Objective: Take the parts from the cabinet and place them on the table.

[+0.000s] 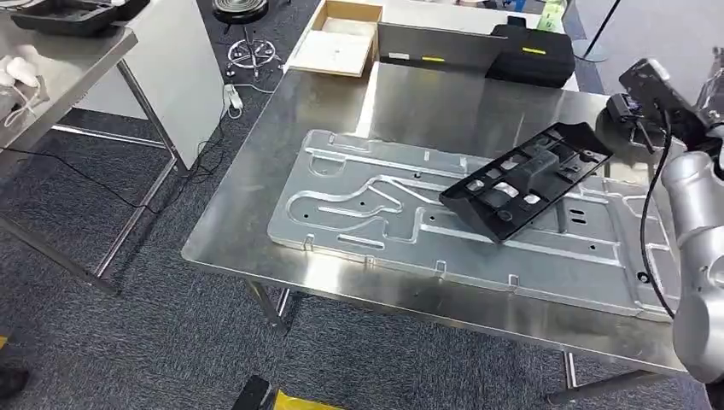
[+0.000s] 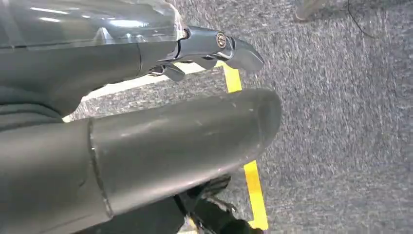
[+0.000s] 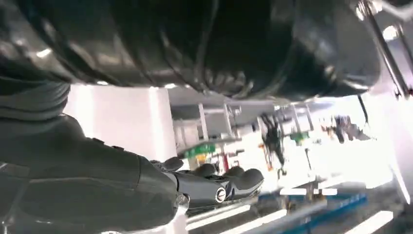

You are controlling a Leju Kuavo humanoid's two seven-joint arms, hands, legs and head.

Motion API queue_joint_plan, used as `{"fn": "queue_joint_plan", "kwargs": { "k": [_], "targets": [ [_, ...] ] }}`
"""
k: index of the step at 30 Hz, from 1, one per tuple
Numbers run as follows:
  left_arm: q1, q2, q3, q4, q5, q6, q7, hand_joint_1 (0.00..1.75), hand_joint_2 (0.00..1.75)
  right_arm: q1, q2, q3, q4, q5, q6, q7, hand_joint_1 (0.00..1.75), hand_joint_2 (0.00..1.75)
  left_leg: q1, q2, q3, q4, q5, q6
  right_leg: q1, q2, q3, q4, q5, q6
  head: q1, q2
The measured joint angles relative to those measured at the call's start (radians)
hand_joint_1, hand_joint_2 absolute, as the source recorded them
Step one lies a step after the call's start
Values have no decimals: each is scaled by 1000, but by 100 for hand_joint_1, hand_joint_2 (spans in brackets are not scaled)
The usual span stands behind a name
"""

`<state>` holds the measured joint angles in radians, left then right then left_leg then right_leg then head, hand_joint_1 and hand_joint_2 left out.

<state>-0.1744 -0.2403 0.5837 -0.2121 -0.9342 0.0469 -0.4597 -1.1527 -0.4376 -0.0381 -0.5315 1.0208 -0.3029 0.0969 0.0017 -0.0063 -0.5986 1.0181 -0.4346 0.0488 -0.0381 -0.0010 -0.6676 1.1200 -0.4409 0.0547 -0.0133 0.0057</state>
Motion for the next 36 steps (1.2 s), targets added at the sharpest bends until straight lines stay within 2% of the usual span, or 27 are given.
{"fn": "queue_joint_plan", "kwargs": {
  "k": [1, 2, 3, 5, 7, 8, 10, 11, 12, 13, 14, 16, 17, 20, 21, 22, 23, 24, 26, 27, 28, 29, 31, 32, 33, 34, 36],
  "targets": [
    [0, 0, 0, 0, 0, 0, -1, 0, 0, -7, 0, 0, 4, 0, -2, 0, 0, 0, -1, 0, -3, 9, -8, -7, -2, -2, 26, -63, 11, 1, 0, 0],
    [-2, 0, 0, 0, 0, 0, -1, 0, 0, -16, 1, 0, 9, 2, -7, 0, 0, 0, -10, -1, -10, 21, -13, -13, 9, 0, 34, -75, -1, -6, 1, 0],
    [-1, 0, 0, 0, 0, 0, -2, 0, 0, -16, 2, 0, 10, 3, -16, -2, 0, 0, -9, -1, -11, 17, -13, -15, 8, 2, 32, -69, -1, -15, -1, 0],
    [0, 0, 0, 0, 0, 2, -1, 0, 0, -12, 4, 0, 11, -2, -45, -14, 0, 0, -9, -1, -8, 16, -11, -19, 10, 3, 29, -69, -1, -25, -1, 0],
    [0, 0, 0, 0, 3, 3, 3, 0, 0, -7, 5, 0, 7, -14, -85, -37, 0, 0, -5, 0, -14, 36, -31, -33, 3, 2, 35, -75, 1, -40, 0, 0],
    [-1, 0, 0, 0, 4, 3, 10, 0, 0, -1, 5, 0, 2, -21, -107, -50, 0, 0, -5, 1, -34, 83, -61, -38, 3, 2, 36, -75, 1, -46, -1, 0],
    [-1, 0, 0, 0, 13, 2, 26, 0, 0, 18, 4, -1, -13, -37, -136, -71, 0, 0, -1, 1, -105, 233, -130, -43, 7, 2, 37, -75, 0, -49, -1, 0],
    [0, 0, 0, 0, 16, -1, 30, 0, 0, 32, 0, -2, -21, -44, -141, -78, 0, 0, -1, 1, -139, 301, -151, -43, 9, 2, 37, -75, -1, -50, -1, 0],
    [0, 0, 0, 0, 23, -7, 39, 0, 0, 47, -13, -6, -31, -52, -142, -83, 0, 0, -1, 1, -159, 334, -152, -41, 10, 2, 38, -75, -1, -50, -1, 0],
    [1, 0, 1, 0, 29, -13, 50, 0, 0, 59, -29, -9, -41, -56, -142, -89, 0, 0, -1, 1, -152, 312, -129, -37, 12, 1, 39, -75, -2, -51, -1, 0],
    [1, 0, 2, 0, 36, -19, 60, 0, 0, 71, -53, -16, -54, -69, -140, -92, 0, 0, -1, 1, -125, 251, -89, -31, 14, 0, 41, -75, -3, -50, -1, 0],
    [5, 0, 3, 0, 40, -24, 66, 0, 0, 83, -94, -27, -76, -84, -135, -99, 0, 0, -7, -1, -35, 66, 0, -7, 17, -5, 47, -76, -7, -49, -1, 0],
    [6, 2, 6, 0, 40, -24, 71, 0, 0, 85, -108, -34, -84, -89, -132, -102, 0, 0, -10, -1, -15, 32, -15, 0, 20, -5, 47, -76, -8, -46, 0, 0],
    [11, 2, 7, 0, 33, -42, 131, 0, 0, 134, -162, -49, -118, -115, -132, -105, 0, 0, -14, 0, -6, 20, -8, 1, 15, -1, 50, -87, 2, -25, -1, 0],
    [13, 1, 7, 0, 34, -54, 148, 0, 0, 165, -189, -58, -138, -139, -132, -113, 0, 0, -12, -2, -2, 5, 0, 7, 18, -5, 56, -93, 6, -18, -1, 0],
    [16, 0, 8, 0, 34, -62, 161, 0, 0, 197, -219, -72, -159, -165, -133, -122, 0, 0, -3, -1, 6, -17, 15, 10, 12, -4, 57, -91, -9, -15, -1, 0],
    [20, -1, 8, 0, 33, -70, 173, 0, 0, 227, -247, -97, -182, -194, -133, -129, 0, 0, -5, 0, 6, -25, 23, 16, 13, 0, 46, -66, -38, -14, 0, 0],
    [22, -1, 9, 0, 34, -76, 179, 0, 0, 263, -267, -125, -204, -218, -133, -134, 0, 0, -5, -4, 1, -26, 27, 22, 13, 1, 21, -7, -82, -12, 0, 0],
    [31, -1, 9, 0, 34, -86, 184, 0, 0, 337, -296, -179, -238, -243, -132, -140, 0, 0, -7, -6, -4, -24, 28, 22, 12, 3, -36, 136, -155, -4, 0, 0],
    [36, -1, 10, 0, 30, -90, 186, 0, 0, 376, -306, -198, -254, -257, -132, -141, 0, 0, -7, -5, -9, -22, 29, 21, 11, 2, -55, 185, -170, 1, 0, 0],
    [39, -1, 10, 0, 25, -93, 187, 0, 0, 417, -317, -218, -273, -272, -133, -143, 0, 0, -7, -4, -15, -18, 31, 20, 9, 2, -50, 184, -159, 3, 0, 0],
    [40, -1, 10, 0, 23, -95, 188, 0, 0, 448, -328, -236, -289, -281, -134, -147, 0, 0, -7, -4, -21, -12, 32, 19, 5, 1, -24, 142, -132, 7, 0, 0],
    [39, -3, 10, 0, 20, -98, 188, 0, 0, 489, -348, -277, -320, -289, -134, -154, 0, 0, -6, -3, -40, 9, 31, 15, -5, -1, 84, -35, -60, 16, 0, 0],
    [37, -2, 10, 0, 20, -98, 188, 0, 0, 504, -354, -297, -330, -291, -133, -156, 0, 0, -9, -3, -47, 20, 31, 8, -5, 0, 102, -75, -74, 14, -1, 0],
    [35, -1, 10, 0, 19, -98, 188, 0, 0, 513, -359, -310, -337, -292, -133, -156, 0, 0, -15, -4, -51, 28, 29, 2, 4, 6, 99, -82, -56, 6, 0, 0],
    [35, -1, 10, 0, 19, -99, 188, 0, 0, 528, -362, -321, -346, -292, -133, -155, 0, 0, -18, -5, -51, 25, 32, -3, 4, 6, 97, -72, -55, -6, -1, 0],
    [37, -1, 10, 0, 19, -99, 189, 0, 0, 543, -364, -333, -360, -291, -133, -155, 0, 0, -19, -5, -53, 23, 42, -11, 4, 7, 89, -68, -46, -19, -1, 0]
  ]
}}
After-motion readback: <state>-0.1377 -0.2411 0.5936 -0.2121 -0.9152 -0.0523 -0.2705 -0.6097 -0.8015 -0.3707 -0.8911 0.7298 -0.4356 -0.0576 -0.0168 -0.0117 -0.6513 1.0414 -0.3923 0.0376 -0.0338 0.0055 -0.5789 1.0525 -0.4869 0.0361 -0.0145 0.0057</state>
